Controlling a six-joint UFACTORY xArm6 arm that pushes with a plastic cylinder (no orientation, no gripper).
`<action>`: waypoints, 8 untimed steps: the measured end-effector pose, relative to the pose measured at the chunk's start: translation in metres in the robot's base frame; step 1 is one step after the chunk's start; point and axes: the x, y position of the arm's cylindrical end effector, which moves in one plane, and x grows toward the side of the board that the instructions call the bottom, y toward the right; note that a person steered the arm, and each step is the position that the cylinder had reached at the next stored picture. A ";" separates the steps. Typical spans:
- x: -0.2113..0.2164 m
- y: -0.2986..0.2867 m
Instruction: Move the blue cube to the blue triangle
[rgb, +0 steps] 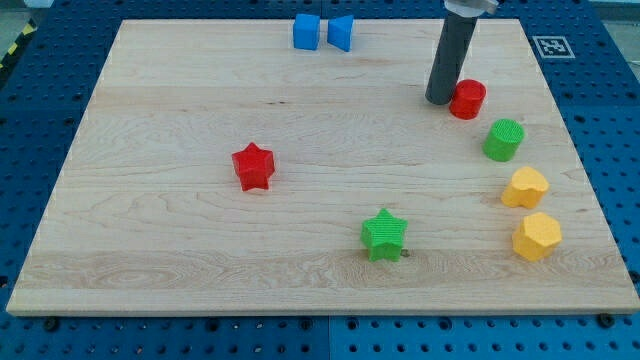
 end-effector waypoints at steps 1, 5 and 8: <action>-0.020 -0.025; -0.142 -0.234; -0.144 -0.165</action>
